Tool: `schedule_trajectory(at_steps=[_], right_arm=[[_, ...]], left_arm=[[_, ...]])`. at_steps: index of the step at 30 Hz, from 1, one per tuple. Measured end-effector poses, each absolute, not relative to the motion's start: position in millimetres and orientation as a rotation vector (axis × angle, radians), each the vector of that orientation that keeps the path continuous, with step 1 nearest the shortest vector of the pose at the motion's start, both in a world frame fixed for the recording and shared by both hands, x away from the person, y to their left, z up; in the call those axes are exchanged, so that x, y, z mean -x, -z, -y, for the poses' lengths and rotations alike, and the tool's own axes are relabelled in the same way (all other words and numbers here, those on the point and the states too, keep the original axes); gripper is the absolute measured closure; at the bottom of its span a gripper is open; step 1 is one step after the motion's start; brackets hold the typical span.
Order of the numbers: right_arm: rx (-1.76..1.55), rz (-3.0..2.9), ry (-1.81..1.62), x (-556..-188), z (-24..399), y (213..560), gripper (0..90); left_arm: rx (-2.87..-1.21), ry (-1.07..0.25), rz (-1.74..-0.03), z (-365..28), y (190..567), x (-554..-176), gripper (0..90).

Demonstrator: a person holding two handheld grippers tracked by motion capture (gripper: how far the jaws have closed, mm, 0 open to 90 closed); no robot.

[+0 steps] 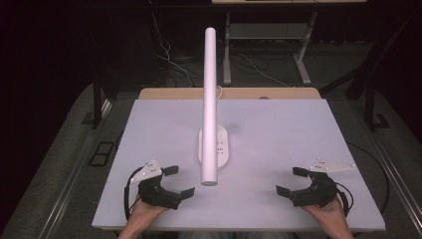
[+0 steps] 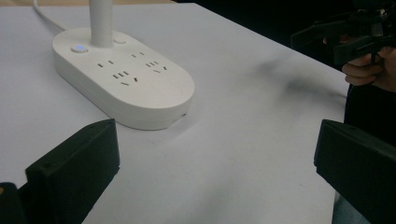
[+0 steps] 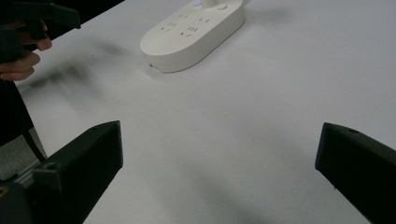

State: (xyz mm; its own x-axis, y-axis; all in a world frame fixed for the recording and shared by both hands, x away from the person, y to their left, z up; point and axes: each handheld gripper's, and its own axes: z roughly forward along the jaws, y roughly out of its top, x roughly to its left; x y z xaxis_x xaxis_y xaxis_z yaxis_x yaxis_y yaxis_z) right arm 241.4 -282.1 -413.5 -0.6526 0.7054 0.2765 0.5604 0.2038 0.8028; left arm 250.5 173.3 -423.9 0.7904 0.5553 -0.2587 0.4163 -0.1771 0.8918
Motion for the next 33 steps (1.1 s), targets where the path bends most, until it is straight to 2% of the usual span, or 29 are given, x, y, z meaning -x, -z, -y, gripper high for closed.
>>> schedule_trajectory(at_steps=[33], right_arm=[[-1.249, -2.330, -1.424, -240.8, 287.5, 415.1, 0.2]], left_arm=[[-1.831, -0.153, -0.757, -176.5, 417.1, -250.5, 0.0]])
